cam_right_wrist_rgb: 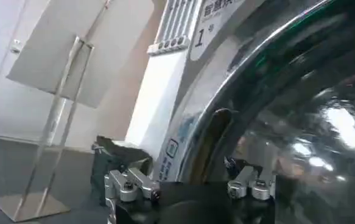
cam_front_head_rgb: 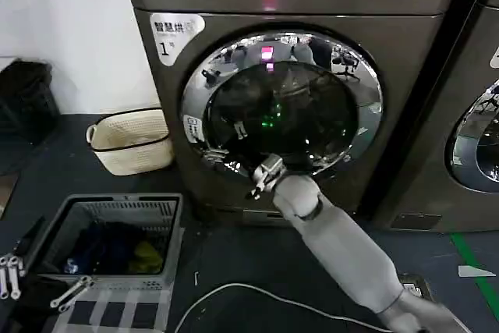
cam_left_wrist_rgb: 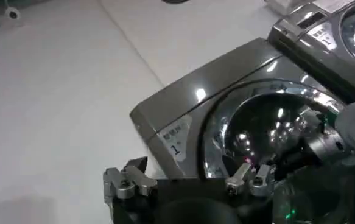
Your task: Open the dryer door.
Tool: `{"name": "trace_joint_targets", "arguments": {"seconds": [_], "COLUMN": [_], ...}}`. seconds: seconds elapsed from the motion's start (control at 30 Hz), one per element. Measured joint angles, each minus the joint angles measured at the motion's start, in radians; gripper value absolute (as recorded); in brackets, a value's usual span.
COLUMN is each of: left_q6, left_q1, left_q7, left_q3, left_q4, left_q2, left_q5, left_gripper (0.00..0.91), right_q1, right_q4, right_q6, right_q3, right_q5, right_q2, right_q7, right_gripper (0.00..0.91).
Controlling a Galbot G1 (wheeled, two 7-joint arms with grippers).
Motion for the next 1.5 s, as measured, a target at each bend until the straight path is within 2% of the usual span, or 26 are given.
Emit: {"name": "trace_joint_targets", "arguments": {"seconds": [0.4, 0.77, 1.1, 1.17, 1.5], "left_q6": [-0.002, 0.000, 0.015, 0.022, 0.106], "left_q1": [0.003, -0.001, -0.015, -0.017, -0.067], "left_q7": [0.000, -0.005, -0.016, -0.023, -0.057], "left_q3": [-0.001, 0.001, 0.016, 0.016, 0.023], "left_q4": [0.000, 0.006, 0.022, 0.023, 0.081], "left_q2": [-0.002, -0.001, 0.011, 0.014, 0.058], "left_q5": [0.003, 0.006, 0.031, 0.030, -0.011], "left_gripper": [0.907, 0.907, 0.907, 0.907, 0.907], "right_q1": [0.037, 0.040, 0.042, 0.036, -0.011], "right_q4": [-0.062, -0.043, -0.033, -0.030, 0.039], "right_q6": [0.055, 0.099, 0.176, 0.189, 0.189], "right_q3": [-0.021, -0.043, -0.061, -0.056, -0.005], "right_q5": [0.039, 0.107, 0.197, 0.236, 0.356], "right_q2": [-0.011, -0.045, -0.076, -0.087, -0.171], "right_q7": [-0.114, -0.238, -0.373, -0.422, -0.674], "right_gripper": [0.907, 0.907, 0.907, 0.907, 0.907]}}
